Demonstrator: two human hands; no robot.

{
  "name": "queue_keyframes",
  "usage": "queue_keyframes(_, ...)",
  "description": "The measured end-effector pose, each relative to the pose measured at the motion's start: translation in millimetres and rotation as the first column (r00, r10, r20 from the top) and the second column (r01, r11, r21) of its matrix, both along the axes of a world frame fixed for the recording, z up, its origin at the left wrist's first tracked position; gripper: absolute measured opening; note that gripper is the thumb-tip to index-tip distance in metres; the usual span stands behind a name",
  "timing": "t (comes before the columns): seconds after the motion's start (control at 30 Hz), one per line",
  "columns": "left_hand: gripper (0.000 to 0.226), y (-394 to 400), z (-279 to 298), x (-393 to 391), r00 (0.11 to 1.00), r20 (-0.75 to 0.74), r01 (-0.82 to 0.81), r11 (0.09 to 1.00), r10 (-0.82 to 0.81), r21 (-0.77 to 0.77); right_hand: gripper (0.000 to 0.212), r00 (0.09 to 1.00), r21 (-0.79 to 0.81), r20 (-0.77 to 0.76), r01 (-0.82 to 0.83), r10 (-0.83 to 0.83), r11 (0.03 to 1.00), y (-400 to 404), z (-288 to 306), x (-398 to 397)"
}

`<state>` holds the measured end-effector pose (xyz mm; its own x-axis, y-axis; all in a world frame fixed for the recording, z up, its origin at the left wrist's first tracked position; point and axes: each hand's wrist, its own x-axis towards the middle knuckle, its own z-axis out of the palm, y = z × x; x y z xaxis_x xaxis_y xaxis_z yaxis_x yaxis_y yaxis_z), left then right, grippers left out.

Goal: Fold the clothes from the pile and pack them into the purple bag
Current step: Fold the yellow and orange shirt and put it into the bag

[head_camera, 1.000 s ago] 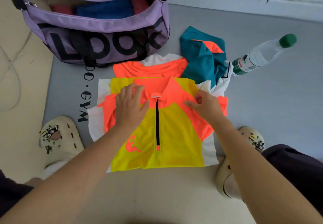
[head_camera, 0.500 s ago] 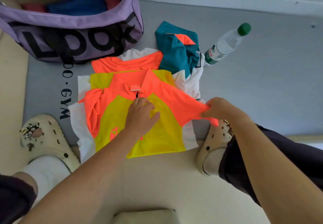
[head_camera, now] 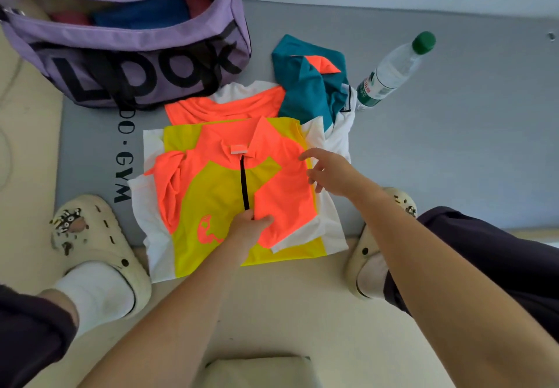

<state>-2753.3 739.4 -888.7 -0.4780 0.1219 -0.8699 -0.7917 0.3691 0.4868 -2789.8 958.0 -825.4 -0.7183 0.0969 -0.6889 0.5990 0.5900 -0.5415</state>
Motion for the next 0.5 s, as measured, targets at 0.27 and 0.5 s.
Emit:
queue_keyframes(0.27, 0.033, -9, -5, -17, 0.976, -0.214, -0.026, 1.0, 0.029, 0.015, 0.03, 0.933, 0.34, -0.018, -0.333, 0.36, 0.879, -7, -32, -19)
queue_keyframes(0.5, 0.015, -12, -20, -10, 0.94, -0.329, 0.03, 0.984, -0.087, -0.175, 0.026, 0.953, 0.531, 0.012, -0.263, 0.303, 0.806, 14, -37, -24)
